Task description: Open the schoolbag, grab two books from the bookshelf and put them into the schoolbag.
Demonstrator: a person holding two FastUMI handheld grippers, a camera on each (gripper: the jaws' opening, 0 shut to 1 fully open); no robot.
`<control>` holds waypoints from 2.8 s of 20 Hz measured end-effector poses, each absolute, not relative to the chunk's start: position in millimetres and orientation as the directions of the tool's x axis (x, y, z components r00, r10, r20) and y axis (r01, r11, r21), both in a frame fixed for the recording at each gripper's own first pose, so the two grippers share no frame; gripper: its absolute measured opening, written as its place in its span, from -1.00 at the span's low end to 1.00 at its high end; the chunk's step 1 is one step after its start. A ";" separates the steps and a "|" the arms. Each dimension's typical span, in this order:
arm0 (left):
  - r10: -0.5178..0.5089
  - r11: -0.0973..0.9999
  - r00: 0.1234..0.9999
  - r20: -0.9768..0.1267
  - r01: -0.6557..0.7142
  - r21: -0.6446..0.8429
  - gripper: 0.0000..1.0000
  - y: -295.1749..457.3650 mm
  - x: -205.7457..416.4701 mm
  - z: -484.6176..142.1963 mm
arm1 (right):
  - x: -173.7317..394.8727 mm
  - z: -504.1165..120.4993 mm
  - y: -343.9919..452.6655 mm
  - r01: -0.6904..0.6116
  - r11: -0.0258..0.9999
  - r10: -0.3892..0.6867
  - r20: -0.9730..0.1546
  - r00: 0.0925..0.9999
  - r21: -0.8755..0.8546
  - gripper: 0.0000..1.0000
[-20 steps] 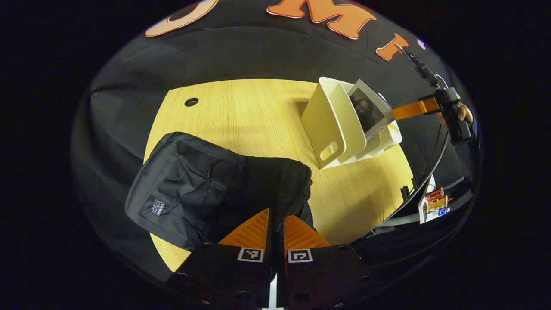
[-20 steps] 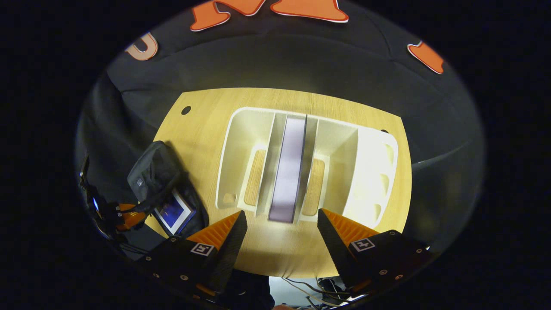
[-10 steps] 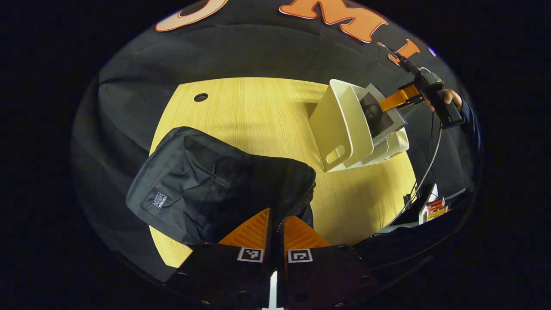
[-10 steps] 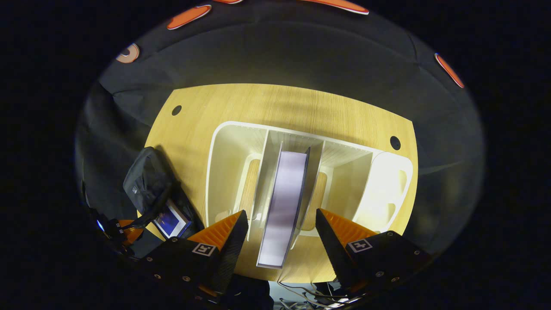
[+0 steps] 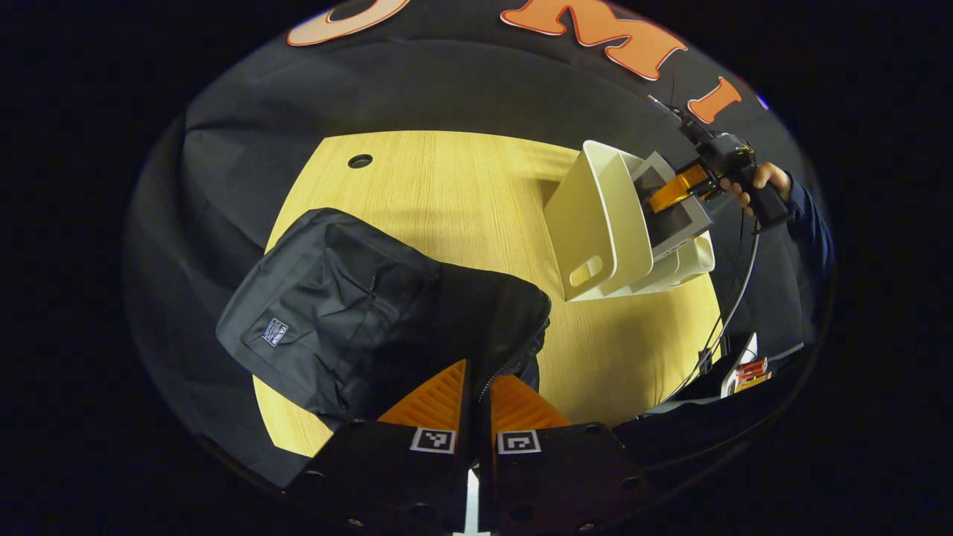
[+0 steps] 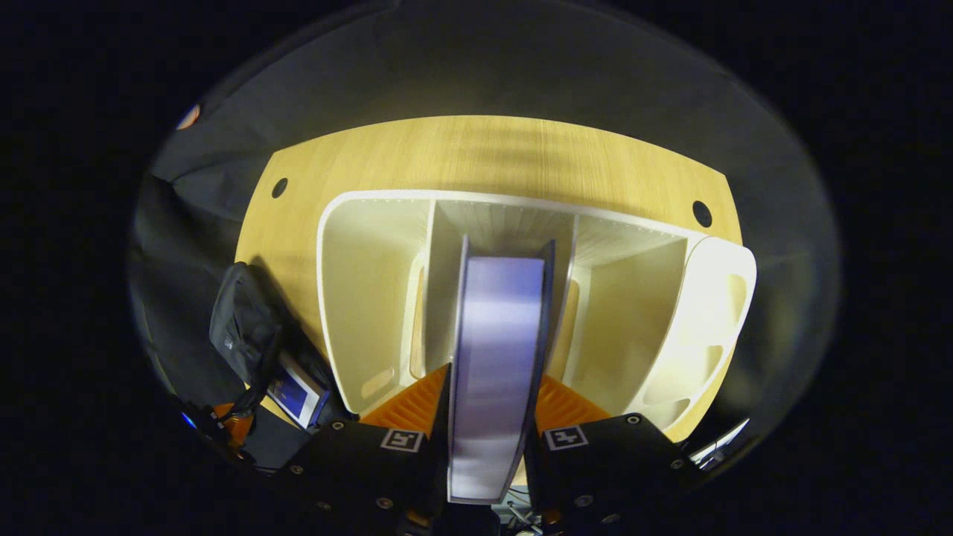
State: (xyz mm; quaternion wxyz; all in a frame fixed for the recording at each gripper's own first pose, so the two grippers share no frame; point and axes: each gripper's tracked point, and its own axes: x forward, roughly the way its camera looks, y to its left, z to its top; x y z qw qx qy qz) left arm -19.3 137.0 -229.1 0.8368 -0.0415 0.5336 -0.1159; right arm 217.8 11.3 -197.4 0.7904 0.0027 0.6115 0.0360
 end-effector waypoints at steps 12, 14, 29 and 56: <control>-0.314 0.941 0.396 -0.863 0.254 -0.225 -0.87 140.6 -29.1 -227.7 | 142.2 -169.4 8.3 0.045 0.998 0.025 -0.956 0.293 0.040 -0.19; -0.335 0.929 0.386 -0.859 0.288 -0.233 -0.87 142.7 -28.7 -227.6 | 119.5 -168.2 12.5 0.067 0.997 0.022 -0.956 0.293 0.044 -0.20; -0.441 0.813 0.309 -0.843 0.536 -0.229 -0.87 153.0 -31.2 -221.9 | -29.9 -160.8 70.9 0.256 0.943 0.114 -0.929 0.352 0.212 -0.21; -0.388 0.802 0.375 -0.842 0.587 -0.109 -0.91 184.9 2.4 -158.4 | -7.9 -199.9 287.7 0.122 0.644 0.596 -0.595 0.539 0.755 -0.24</control>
